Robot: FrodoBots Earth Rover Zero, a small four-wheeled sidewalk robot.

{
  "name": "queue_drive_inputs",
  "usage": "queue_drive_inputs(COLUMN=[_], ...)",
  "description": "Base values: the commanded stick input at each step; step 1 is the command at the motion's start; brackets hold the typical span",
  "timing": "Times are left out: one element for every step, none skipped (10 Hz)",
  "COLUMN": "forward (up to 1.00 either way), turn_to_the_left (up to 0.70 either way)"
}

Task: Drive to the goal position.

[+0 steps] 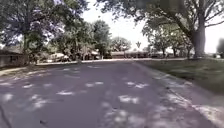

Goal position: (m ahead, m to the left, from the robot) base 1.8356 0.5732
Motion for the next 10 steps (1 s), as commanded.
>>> queue_drive_inputs(forward=[0.69,0.69,0.69,0.69,0.69,0.69,0.69,0.69,0.69,0.69], turn_to_the_left=[0.03,0.03,0.03,0.03,0.03,0.03,0.03,0.03,0.03,0.03])
